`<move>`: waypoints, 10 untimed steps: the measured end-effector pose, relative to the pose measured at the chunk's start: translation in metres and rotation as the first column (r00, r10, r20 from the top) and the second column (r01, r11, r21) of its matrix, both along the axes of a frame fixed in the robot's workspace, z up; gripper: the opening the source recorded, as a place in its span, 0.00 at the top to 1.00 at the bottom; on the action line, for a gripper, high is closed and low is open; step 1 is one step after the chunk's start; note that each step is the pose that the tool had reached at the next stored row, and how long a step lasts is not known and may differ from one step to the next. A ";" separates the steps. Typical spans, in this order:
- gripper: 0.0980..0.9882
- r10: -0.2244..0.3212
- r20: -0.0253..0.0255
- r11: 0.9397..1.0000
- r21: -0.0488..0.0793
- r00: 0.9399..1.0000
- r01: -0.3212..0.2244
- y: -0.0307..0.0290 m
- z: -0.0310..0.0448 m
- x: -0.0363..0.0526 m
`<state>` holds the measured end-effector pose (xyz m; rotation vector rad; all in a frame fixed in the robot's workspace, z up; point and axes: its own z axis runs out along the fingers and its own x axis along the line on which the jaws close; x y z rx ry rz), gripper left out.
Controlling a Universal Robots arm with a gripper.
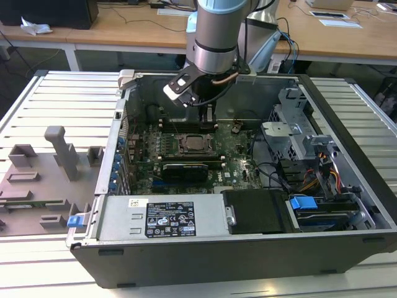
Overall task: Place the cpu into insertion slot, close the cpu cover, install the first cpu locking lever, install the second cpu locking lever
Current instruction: 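Close the cpu cover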
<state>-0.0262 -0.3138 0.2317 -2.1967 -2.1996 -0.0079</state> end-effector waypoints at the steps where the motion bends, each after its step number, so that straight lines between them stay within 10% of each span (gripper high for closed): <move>1: 0.99 0.000 0.000 1.000 0.000 1.000 0.000 0.0000 -0.0015 -0.0011; 10: 0.99 0.000 0.000 1.000 0.000 1.000 0.000 0.0000 -0.0084 -0.0117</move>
